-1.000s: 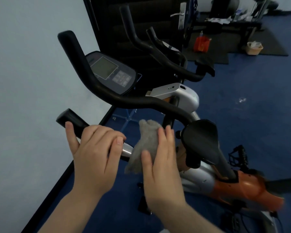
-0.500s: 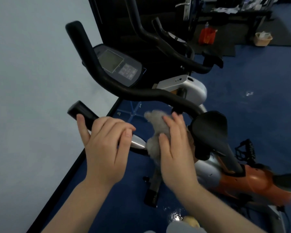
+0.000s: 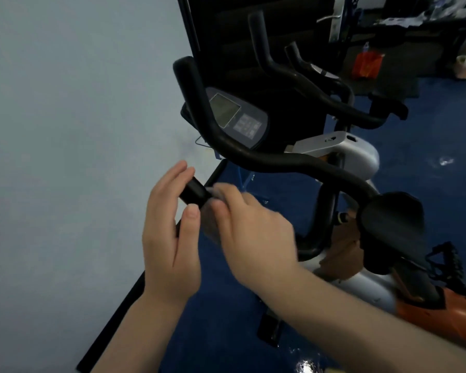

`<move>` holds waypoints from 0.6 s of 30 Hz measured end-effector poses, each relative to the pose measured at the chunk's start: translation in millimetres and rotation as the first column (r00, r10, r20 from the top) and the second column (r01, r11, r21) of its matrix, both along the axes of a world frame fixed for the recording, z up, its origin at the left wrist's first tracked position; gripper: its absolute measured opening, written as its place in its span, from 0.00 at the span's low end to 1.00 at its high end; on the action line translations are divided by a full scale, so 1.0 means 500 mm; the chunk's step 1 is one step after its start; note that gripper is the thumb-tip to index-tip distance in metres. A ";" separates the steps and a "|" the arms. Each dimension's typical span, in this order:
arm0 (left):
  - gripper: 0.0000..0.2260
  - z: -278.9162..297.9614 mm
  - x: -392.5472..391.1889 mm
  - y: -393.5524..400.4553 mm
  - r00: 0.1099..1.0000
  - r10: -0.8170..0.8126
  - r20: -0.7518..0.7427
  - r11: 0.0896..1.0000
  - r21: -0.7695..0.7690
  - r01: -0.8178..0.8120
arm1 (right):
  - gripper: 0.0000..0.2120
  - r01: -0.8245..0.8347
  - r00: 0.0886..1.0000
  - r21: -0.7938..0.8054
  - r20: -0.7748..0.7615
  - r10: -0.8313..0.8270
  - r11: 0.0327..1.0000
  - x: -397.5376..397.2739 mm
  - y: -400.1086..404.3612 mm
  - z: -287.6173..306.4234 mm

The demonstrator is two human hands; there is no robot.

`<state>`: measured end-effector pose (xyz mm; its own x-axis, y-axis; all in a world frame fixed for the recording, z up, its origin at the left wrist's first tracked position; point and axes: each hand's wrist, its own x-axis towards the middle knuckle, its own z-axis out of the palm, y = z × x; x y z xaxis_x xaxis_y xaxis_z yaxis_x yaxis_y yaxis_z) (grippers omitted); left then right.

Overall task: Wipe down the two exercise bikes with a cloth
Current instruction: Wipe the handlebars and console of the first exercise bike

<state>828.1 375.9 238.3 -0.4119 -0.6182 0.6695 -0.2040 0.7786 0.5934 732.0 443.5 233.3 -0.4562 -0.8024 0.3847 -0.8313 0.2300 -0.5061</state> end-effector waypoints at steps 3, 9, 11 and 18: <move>0.18 -0.004 0.001 0.005 0.999 -0.029 -0.028 0.997 0.066 0.031 | 0.18 -0.071 0.997 0.027 -0.020 0.071 0.997 -0.013 -0.002 0.003; 0.18 -0.002 -0.001 0.006 0.998 -0.040 -0.041 0.997 0.071 0.043 | 0.12 -0.125 0.992 0.146 -0.006 0.128 0.981 -0.033 -0.016 0.024; 0.19 -0.005 -0.005 0.012 0.996 -0.038 -0.075 0.993 0.106 0.046 | 0.10 -0.172 0.982 0.039 0.090 0.168 0.984 -0.001 -0.058 0.055; 0.21 -0.019 -0.024 0.018 0.993 0.085 0.079 0.995 -0.060 -0.080 | 0.21 -0.082 0.995 0.090 -0.054 0.087 0.993 -0.032 0.069 -0.024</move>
